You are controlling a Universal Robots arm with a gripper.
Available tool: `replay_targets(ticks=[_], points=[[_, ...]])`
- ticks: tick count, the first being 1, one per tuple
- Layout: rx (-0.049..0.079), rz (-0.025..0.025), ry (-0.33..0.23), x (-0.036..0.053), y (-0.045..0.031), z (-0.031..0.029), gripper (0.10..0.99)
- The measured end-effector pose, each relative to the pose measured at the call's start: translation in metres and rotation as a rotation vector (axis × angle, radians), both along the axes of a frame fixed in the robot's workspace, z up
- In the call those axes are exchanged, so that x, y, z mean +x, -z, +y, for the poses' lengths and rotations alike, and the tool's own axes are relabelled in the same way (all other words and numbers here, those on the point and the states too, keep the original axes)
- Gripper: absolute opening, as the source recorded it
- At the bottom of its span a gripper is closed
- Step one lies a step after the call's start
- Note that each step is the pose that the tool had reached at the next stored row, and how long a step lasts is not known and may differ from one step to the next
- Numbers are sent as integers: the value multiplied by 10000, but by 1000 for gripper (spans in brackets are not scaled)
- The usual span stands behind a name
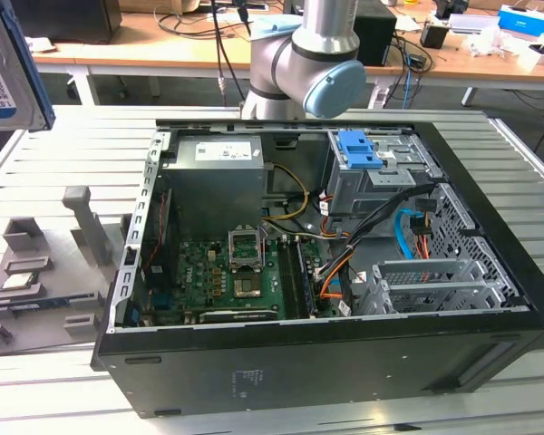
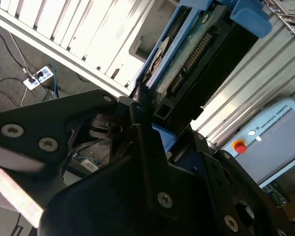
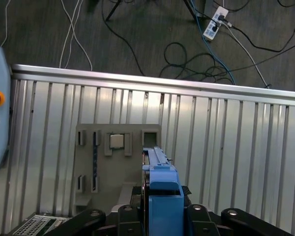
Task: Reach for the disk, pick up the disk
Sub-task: 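Pick up the disk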
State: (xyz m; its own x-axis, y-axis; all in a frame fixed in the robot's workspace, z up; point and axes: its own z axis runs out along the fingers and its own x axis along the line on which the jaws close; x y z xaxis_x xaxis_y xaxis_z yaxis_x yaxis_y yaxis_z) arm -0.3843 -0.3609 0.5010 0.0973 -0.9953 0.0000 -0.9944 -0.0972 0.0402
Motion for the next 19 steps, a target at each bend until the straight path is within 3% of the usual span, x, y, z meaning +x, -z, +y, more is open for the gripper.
replay_targets(ticks=[7,13,19], points=[[0,0,0,6,-136,0,369],[0,1,-1,29,-139,-1,369],[0,14,0,122,-139,0,369]])
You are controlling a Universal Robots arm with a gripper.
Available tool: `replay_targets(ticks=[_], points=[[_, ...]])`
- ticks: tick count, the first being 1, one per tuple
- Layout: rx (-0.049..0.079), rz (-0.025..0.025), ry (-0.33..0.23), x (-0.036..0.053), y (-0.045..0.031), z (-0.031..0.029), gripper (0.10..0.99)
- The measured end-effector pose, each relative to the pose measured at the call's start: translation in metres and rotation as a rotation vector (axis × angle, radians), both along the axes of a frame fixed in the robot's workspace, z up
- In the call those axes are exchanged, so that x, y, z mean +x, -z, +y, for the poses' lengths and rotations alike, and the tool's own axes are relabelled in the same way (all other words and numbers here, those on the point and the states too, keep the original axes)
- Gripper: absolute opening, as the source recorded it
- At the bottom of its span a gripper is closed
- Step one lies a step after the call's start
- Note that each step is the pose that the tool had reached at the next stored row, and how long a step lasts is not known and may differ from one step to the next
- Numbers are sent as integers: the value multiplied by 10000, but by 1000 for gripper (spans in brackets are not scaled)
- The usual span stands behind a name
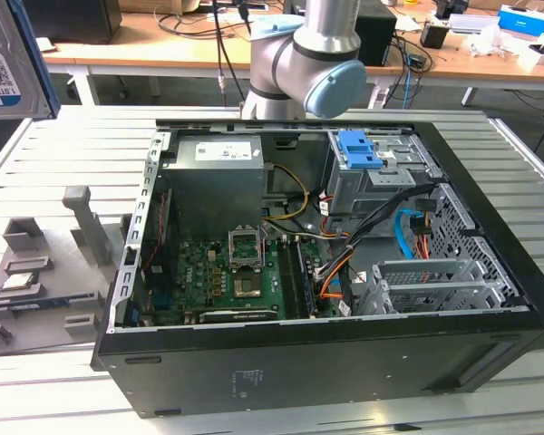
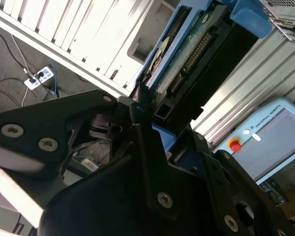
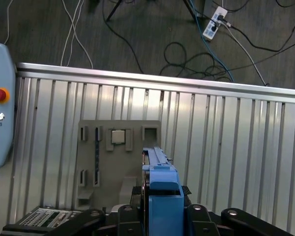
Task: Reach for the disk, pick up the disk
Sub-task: 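Pick up the disk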
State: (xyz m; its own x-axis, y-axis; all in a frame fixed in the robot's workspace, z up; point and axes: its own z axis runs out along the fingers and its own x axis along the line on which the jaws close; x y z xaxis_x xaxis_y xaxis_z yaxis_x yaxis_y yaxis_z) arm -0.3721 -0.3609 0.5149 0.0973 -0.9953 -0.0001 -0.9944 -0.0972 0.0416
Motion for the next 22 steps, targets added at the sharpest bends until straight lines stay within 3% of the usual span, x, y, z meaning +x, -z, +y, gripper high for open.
replay_targets(ticks=[13,22], points=[[0,101,-1,450,0,0,369],[0,216,-14,853,0,9,369]])
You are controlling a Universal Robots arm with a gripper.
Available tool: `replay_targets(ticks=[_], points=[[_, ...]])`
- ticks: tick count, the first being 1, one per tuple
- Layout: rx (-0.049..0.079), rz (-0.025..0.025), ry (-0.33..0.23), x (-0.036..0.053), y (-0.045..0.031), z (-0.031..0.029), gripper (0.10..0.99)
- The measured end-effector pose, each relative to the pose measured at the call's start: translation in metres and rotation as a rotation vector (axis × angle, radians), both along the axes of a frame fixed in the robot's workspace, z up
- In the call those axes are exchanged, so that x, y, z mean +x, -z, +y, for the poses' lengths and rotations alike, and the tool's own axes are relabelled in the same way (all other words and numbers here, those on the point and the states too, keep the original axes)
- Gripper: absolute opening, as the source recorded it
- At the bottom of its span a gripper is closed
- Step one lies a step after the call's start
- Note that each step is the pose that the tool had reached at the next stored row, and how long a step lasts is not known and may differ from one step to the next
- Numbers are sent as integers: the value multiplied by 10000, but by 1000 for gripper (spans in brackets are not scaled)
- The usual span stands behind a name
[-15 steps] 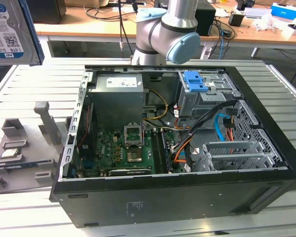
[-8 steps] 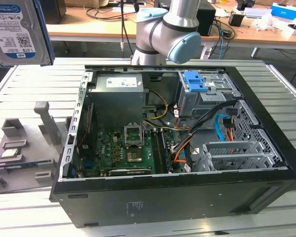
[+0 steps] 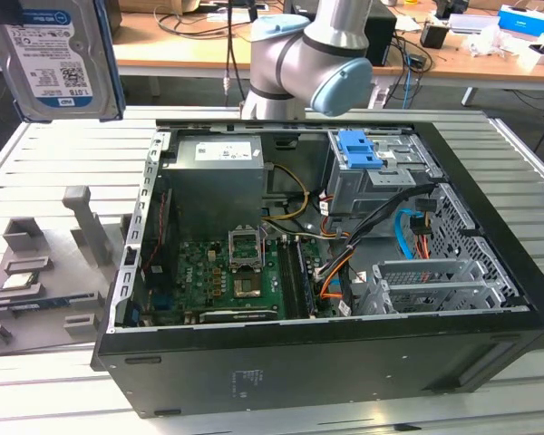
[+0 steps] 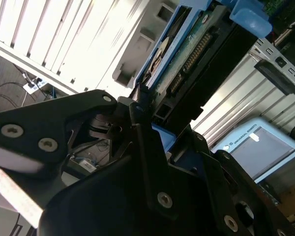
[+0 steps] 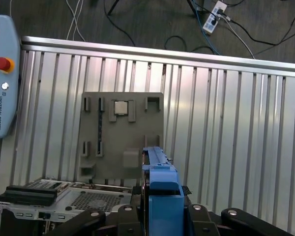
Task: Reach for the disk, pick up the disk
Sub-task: 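Pick up the disk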
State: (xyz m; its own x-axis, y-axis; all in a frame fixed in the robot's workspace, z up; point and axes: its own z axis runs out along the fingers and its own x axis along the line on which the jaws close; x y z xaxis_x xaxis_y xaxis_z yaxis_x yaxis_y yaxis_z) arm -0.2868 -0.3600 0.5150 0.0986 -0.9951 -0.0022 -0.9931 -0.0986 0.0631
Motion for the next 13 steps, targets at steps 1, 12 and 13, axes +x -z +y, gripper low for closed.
replay_targets(ticks=[1,12,13], points=[[0,10,-3,34,0,1,369],[0,108,-34,678,0,7,369],[0,113,-35,729,0,7,369]])
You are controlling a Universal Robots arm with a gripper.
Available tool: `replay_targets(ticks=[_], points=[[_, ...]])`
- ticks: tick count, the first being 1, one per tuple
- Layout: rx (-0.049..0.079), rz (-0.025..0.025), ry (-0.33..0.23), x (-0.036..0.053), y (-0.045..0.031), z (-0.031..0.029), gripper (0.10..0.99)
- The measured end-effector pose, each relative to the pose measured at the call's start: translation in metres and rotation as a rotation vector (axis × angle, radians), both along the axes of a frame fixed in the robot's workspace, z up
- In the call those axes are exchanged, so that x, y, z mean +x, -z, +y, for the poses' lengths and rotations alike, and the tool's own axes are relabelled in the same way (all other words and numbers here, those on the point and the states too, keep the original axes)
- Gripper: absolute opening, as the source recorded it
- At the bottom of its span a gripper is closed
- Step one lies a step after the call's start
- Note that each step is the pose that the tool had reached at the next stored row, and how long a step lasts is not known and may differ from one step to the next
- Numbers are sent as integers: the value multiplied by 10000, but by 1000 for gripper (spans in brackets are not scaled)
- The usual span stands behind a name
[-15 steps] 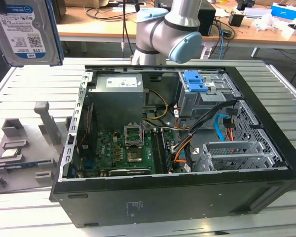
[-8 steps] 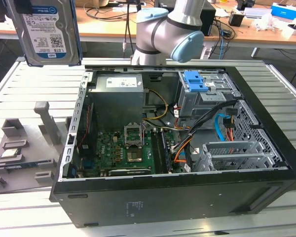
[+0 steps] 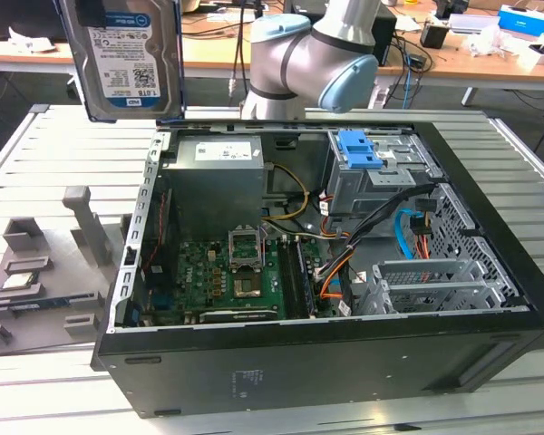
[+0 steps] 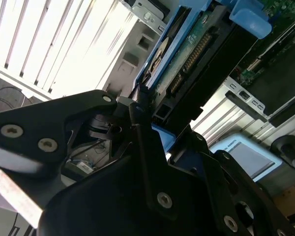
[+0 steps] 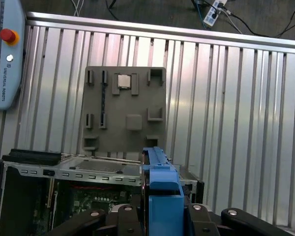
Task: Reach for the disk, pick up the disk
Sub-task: 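Pick up the disk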
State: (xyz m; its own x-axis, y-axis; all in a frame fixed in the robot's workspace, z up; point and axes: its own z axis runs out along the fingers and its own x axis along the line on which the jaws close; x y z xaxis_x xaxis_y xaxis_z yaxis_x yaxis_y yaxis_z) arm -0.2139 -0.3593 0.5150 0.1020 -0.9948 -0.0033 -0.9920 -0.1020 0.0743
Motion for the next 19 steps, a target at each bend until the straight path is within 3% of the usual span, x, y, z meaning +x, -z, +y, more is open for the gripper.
replay_targets(ticks=[13,19], points=[[1,28,-12,429,0,0,369],[0,45,-16,716,0,0,369]])
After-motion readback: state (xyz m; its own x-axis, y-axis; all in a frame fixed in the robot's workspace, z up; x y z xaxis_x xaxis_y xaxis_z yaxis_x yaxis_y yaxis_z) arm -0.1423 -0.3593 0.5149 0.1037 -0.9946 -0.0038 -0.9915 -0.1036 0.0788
